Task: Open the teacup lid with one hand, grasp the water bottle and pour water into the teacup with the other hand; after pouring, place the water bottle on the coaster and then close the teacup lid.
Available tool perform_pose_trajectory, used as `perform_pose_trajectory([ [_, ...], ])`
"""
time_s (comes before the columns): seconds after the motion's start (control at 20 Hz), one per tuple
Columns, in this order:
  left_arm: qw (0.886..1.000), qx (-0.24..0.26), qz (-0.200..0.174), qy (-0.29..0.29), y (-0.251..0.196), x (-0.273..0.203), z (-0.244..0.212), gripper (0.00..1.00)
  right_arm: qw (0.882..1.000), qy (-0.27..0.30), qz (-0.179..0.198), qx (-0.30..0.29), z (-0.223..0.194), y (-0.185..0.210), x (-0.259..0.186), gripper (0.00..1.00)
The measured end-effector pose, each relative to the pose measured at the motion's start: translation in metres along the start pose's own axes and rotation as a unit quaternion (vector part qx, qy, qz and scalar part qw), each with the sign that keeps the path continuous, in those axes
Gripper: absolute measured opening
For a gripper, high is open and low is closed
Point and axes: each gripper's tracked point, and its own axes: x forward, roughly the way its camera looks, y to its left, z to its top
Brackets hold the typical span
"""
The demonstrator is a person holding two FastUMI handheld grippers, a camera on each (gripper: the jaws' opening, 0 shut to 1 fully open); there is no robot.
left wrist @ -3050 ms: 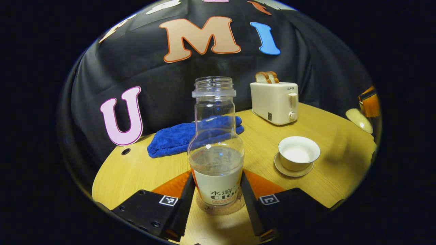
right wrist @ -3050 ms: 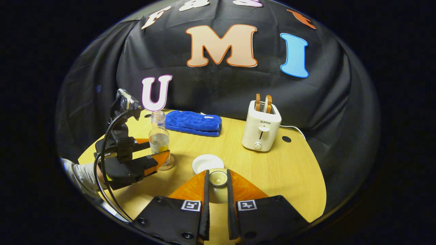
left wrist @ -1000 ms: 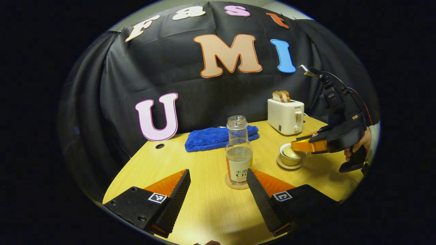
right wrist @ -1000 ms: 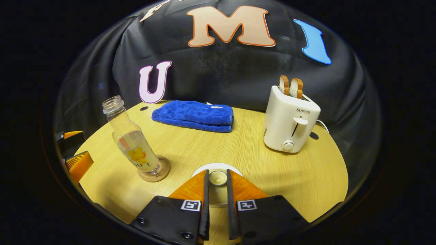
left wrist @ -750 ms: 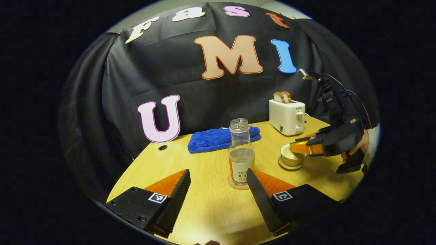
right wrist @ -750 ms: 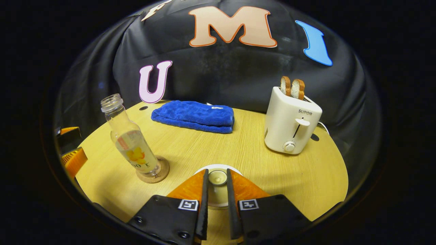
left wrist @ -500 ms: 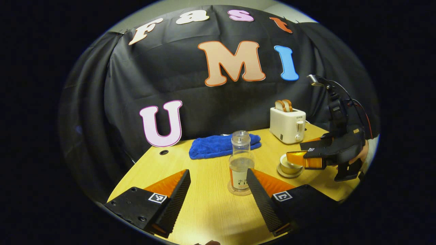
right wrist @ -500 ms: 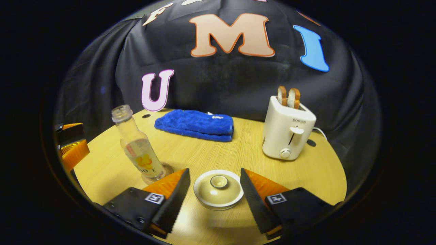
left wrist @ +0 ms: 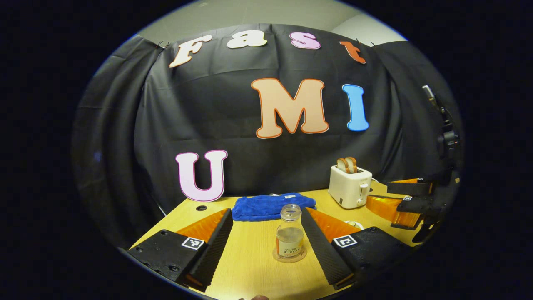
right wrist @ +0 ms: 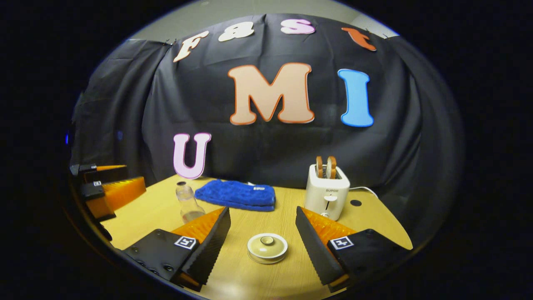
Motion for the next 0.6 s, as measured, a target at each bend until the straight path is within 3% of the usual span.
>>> perform_pose_trajectory([
  [0.1, 1.0, -0.01, 0.008, -0.015, 0.0, -0.006, 0.011, 0.96, 1.0, -0.027, -0.01, 0.003, 0.017, -0.002, -0.014, 0.99],
  [0.15, 1.0, -0.016, 0.01, -0.02, -0.002, -0.008, 0.015, 1.0, 0.999, -0.033, -0.013, 0.002, 0.022, -0.004, -0.02, 0.94],
  [0.2, 0.999, -0.021, 0.013, -0.025, -0.003, -0.011, 0.019, 0.96, 0.999, -0.038, -0.014, 0.002, 0.026, -0.004, -0.026, 0.99],
  [0.25, 0.999, -0.024, 0.014, -0.029, -0.004, -0.013, 0.024, 1.0, 0.999, -0.043, -0.018, 0.005, 0.03, -0.005, -0.032, 0.99],
  [0.3, 0.999, -0.023, 0.015, -0.036, -0.004, -0.014, 0.029, 0.96, 0.998, -0.05, -0.022, 0.008, 0.035, -0.007, -0.036, 0.99],
  [0.35, 0.999, -0.019, 0.017, -0.039, -0.003, -0.015, 0.033, 0.99, 0.998, -0.056, -0.027, 0.012, 0.039, -0.009, -0.04, 0.99],
  [0.4, 0.999, -0.016, 0.02, -0.043, -0.001, -0.016, 0.036, 0.96, 0.998, -0.06, -0.028, 0.017, 0.042, -0.01, -0.044, 0.94],
  [0.6, 0.998, -0.013, 0.027, -0.052, 0.004, -0.018, 0.043, 0.96, 0.997, -0.072, -0.028, 0.014, 0.05, -0.008, -0.054, 0.94],
])
